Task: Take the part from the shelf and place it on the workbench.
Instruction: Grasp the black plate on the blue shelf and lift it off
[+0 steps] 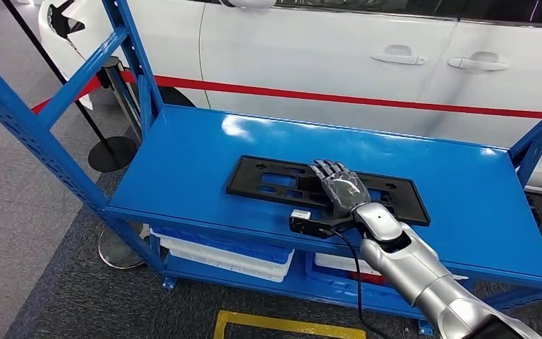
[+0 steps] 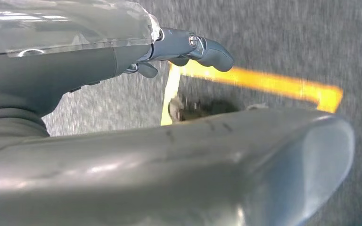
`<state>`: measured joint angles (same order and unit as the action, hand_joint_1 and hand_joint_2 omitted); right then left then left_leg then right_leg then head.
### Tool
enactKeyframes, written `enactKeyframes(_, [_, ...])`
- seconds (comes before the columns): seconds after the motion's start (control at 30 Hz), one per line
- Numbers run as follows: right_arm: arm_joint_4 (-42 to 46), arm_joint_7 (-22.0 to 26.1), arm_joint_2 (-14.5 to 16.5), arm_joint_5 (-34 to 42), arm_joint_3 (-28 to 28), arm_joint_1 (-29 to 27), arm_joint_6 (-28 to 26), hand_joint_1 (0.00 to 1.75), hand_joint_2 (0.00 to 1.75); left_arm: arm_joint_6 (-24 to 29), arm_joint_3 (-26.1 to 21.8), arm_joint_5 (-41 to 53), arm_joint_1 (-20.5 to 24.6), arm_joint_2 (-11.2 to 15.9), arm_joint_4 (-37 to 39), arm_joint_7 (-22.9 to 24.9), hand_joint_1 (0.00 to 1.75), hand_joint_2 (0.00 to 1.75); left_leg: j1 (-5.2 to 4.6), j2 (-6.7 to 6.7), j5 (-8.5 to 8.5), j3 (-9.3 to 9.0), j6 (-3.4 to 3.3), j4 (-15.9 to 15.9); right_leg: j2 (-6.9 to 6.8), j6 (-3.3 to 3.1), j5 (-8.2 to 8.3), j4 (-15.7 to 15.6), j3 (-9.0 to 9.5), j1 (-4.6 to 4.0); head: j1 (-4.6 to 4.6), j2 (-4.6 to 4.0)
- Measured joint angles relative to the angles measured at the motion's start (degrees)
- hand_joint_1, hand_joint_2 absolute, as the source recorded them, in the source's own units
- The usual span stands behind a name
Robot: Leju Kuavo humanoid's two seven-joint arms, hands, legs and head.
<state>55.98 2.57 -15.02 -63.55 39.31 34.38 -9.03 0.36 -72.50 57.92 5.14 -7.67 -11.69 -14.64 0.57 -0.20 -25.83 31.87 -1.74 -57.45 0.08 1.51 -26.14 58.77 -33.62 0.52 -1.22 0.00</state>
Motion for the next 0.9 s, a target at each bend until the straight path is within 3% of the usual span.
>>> enactKeyframes(0.03, [-0.93,0.11,0.05,0.12,-0.32,0.43,-0.08,0.06,1.75,-0.01,-0.02,-0.07,0.05,0.01,0.00,-0.05,0.00,0.00,0.10,0.04,0.25,0.03,-0.34,0.20,0.00,0.29,-1.39,2.04,-0.91,0.10,0.04,0.00])
enactKeyframes(0.1, [-2.69,0.36,0.09,0.35,-0.96,0.92,-0.32,0.24,1.75,-0.01,-0.05,-0.25,0.05,0.02,0.00,-0.18,0.00,0.00,0.06,0.04,0.47,0.32,-0.67,0.26,-0.04,0.74,-5.29,9.30,-4.22,0.26,0.09,0.00])
enactKeyframes(0.13, [-3.40,0.47,0.11,0.44,-1.21,1.00,-0.46,0.65,1.75,-0.01,-0.07,-0.31,-0.03,0.02,0.00,-0.22,0.00,0.00,0.01,0.02,0.50,0.43,-0.72,0.24,-0.05,0.88,-6.63,12.73,-5.81,0.29,0.09,0.00])
enactKeyframes(0.17, [-3.99,0.54,0.13,0.51,-1.45,1.01,-0.58,1.01,1.75,-0.01,-0.09,-0.38,-0.11,0.03,0.00,-0.26,0.00,0.00,-0.02,0.01,0.52,0.47,-0.74,0.23,-0.05,0.94,-6.95,14.64,-6.67,0.30,0.09,0.00])
enactKeyframes(0.2, [-4.45,0.56,0.14,0.54,-1.65,1.02,-0.68,1.38,1.75,-0.01,-0.10,-0.42,-0.17,0.03,0.00,-0.30,0.00,0.00,-0.05,-0.02,0.52,0.45,-0.74,0.21,-0.05,0.89,-6.07,14.21,-6.39,0.29,0.09,0.00])
enactKeyframes(0.23, [-4.82,0.57,0.15,0.54,-1.86,1.05,-0.77,1.70,1.75,-0.01,-0.12,-0.46,-0.19,0.04,0.00,-0.35,0.00,0.00,-0.08,-0.05,0.51,0.36,-0.72,0.20,-0.05,0.72,-4.28,11.55,-5.01,0.26,0.10,0.00])
enactKeyframes(0.3, [-5.30,0.55,0.15,0.54,-2.29,1.15,-0.84,1.74,1.75,-0.01,-0.13,-0.48,-0.15,0.01,0.00,-0.50,0.00,0.00,-0.26,-0.12,0.45,0.24,-0.52,0.13,-0.07,-0.04,-0.65,3.37,-0.88,0.01,0.09,0.00])
enactKeyframes(0.37, [-5.55,0.55,0.12,0.53,-2.63,1.20,-0.79,1.75,1.75,-0.01,-0.13,-0.48,-0.15,-0.03,0.00,-0.64,0.00,0.00,-0.40,-0.15,0.44,0.37,-0.03,0.05,-0.11,-0.66,0.58,-1.26,1.20,-0.34,0.08,0.00])
enactKeyframes(0.5, [-5.78,0.58,0.07,0.50,-2.92,1.30,-0.94,1.75,1.75,0.02,-0.14,-0.41,-0.16,-0.03,0.00,-0.76,0.00,0.00,-0.37,-0.11,-0.21,0.74,1.20,-0.66,-0.23,-1.55,0.94,-2.40,1.48,-0.17,0.03,0.00])
enactKeyframes(0.57, [-5.79,0.62,0.07,0.50,-2.98,1.23,-1.14,1.75,1.75,0.03,-0.15,-0.37,-0.15,-0.01,0.00,-0.79,0.00,0.00,-0.30,-0.08,-3.25,2.96,1.66,-5.69,-0.45,-2.01,1.21,-2.93,1.76,0.14,-0.07,0.00])
enactKeyframes(0.63, [-5.76,0.59,0.06,0.49,-3.01,0.87,-1.33,1.75,1.75,0.02,-0.18,-0.38,-0.23,-0.01,0.00,-0.84,0.00,0.00,-0.13,-0.07,-6.76,6.61,2.04,-13.53,-0.55,-2.14,1.21,-2.92,1.69,0.15,-0.13,0.00])
enactKeyframes(0.67, [-5.69,0.55,0.01,0.49,-3.09,0.60,-1.39,1.75,1.75,0.02,-0.20,-0.39,-0.30,-0.01,0.00,-0.87,0.00,0.00,-0.03,-0.07,-7.39,7.83,2.17,-16.07,-0.59,-2.14,1.18,-2.86,1.67,0.15,-0.12,0.00])
enactKeyframes(0.7, [-5.57,0.51,-0.05,0.48,-3.22,0.38,-1.39,1.75,1.75,0.02,-0.21,-0.41,-0.36,-0.01,0.00,-0.91,0.00,0.00,0.07,-0.05,-6.82,8.01,2.27,-16.37,-0.59,-2.09,1.14,-2.77,1.67,0.17,-0.12,0.00])
enactKeyframes(0.73, [-5.41,0.48,-0.14,0.46,-3.37,0.18,-1.38,1.75,1.75,0.02,-0.23,-0.43,-0.40,-0.01,0.00,-0.95,0.00,0.00,0.20,-0.03,-5.17,7.03,2.34,-14.22,-0.57,-1.98,1.04,-2.62,1.69,0.23,-0.12,0.00])
enactKeyframes(0.8, [-5.10,0.45,-0.34,0.45,-3.67,0.07,-1.34,1.75,1.75,0.02,-0.24,-0.46,-0.42,-0.03,0.01,-1.00,0.00,0.00,0.43,-0.01,-1.43,3.28,2.38,-6.38,-0.47,-1.49,0.67,-2.05,1.58,0.22,-0.12,0.00])
enactKeyframes(0.83, [-4.99,0.41,-0.49,0.45,-3.77,0.06,-1.36,1.75,1.75,0.02,-0.25,-0.45,-0.39,-0.05,0.01,-1.03,0.00,0.00,0.48,-0.05,-0.36,1.83,2.17,-3.25,-0.41,-1.18,0.48,-1.69,1.40,0.13,-0.08,0.00])
enactKeyframes(0.9, [-4.80,0.35,-0.85,0.41,-4.02,0.03,-1.54,1.75,1.75,0.00,-0.26,-0.43,-0.38,-0.11,0.02,-1.12,0.00,0.00,0.37,-0.15,-0.23,1.00,1.53,-1.09,-0.33,-0.55,0.36,-1.28,1.02,-0.12,0.03,0.00])
